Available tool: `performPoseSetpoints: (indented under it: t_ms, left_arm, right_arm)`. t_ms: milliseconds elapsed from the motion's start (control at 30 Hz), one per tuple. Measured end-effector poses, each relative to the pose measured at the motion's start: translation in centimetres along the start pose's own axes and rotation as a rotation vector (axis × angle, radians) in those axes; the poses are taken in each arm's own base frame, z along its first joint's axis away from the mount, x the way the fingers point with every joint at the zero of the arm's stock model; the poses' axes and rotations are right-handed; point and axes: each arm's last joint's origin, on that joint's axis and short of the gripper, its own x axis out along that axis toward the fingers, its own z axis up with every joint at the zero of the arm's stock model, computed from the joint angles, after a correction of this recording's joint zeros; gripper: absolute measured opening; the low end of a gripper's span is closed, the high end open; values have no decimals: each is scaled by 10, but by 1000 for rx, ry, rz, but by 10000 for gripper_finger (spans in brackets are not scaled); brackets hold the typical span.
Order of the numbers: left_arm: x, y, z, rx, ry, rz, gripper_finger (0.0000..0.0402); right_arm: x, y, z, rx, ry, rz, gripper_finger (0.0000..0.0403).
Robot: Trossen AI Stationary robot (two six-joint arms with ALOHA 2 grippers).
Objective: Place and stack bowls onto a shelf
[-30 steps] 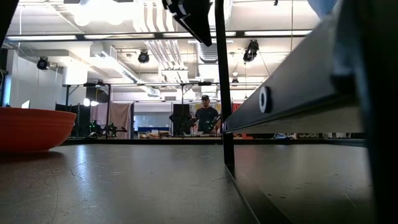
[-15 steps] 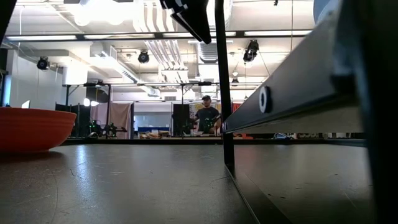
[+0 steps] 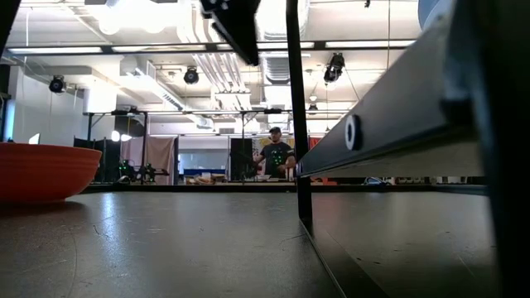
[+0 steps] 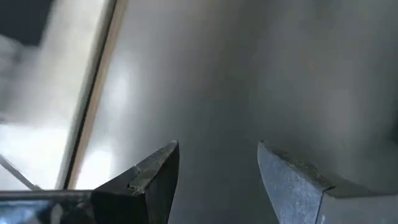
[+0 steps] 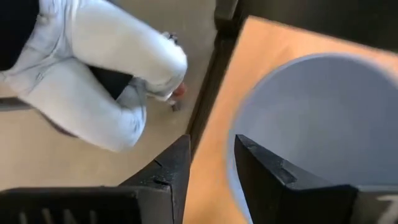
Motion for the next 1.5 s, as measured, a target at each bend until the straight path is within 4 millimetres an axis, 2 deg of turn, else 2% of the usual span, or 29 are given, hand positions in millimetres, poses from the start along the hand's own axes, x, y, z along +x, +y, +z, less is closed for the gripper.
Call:
performPoseSetpoints:
  t_ms: [300,533,767,1033,1200,1500]
  left_arm:
    - [-18,-3,-39,-48,325,32,200]
    - [-30,-24,-70,-104,418,-3,200]
    - [-21,-8,-129,-311,555,57,200]
    - [-8,12,-185,-573,536,-2,200]
    - [3,13,-205,-648,504,-70,200]
    - [27,7,-230,-676,514,-39,191]
  right_arm:
    - [-34,-17,-11,-6,20,-212,118]
    - [-38,-22,-12,-20,16,-266,118]
    - [-37,-21,-12,-59,22,-266,118]
    - [-37,-22,-12,-62,23,-268,118]
    - [-37,-26,-10,-59,23,-273,118]
    - [-38,-37,-5,-90,28,-289,118]
